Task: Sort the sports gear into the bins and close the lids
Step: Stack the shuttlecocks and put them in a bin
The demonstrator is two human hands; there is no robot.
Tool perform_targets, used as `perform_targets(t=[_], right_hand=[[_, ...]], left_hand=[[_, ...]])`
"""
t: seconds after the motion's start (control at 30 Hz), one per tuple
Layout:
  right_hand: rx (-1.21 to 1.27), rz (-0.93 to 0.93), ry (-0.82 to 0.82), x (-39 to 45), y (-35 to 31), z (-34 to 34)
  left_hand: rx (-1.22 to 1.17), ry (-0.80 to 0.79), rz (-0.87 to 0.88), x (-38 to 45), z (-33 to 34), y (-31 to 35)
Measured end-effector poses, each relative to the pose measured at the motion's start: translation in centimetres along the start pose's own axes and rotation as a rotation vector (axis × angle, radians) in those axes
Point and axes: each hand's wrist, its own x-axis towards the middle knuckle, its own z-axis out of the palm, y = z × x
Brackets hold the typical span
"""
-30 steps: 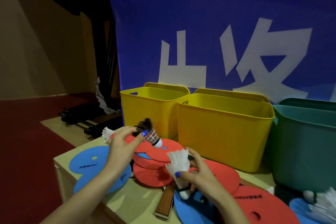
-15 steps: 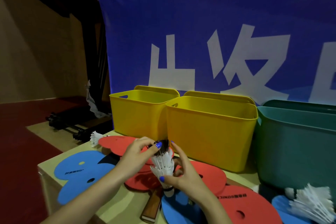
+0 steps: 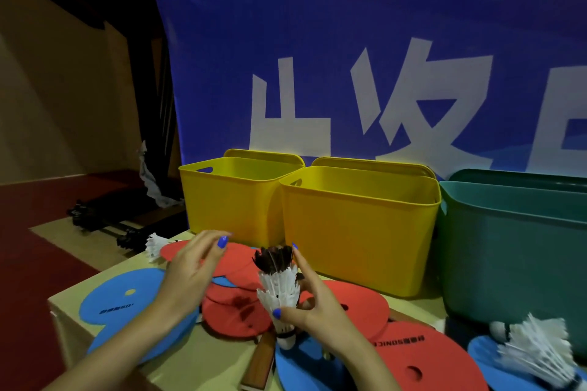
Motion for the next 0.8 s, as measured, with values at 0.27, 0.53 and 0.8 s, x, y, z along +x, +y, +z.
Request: perform_targets(t=[0.27, 0.53, 0.8], right_hand=[[-0.041, 0.029, 0.059, 0.1, -0.5, -0.1], [-0.128, 0.05, 0.097, 0.1, 0.0, 0.4], [-0.102, 0.091, 0.11, 0.6, 0.4, 0.2]], left_hand=[[0.252, 0.192, -0.38, 2.3, -4.9, -12.5], [0.043, 0.264, -0.867, 7.1, -5.2, -19.3], [0.032, 0.213, -0.941, 9.8, -3.9, -23.2]])
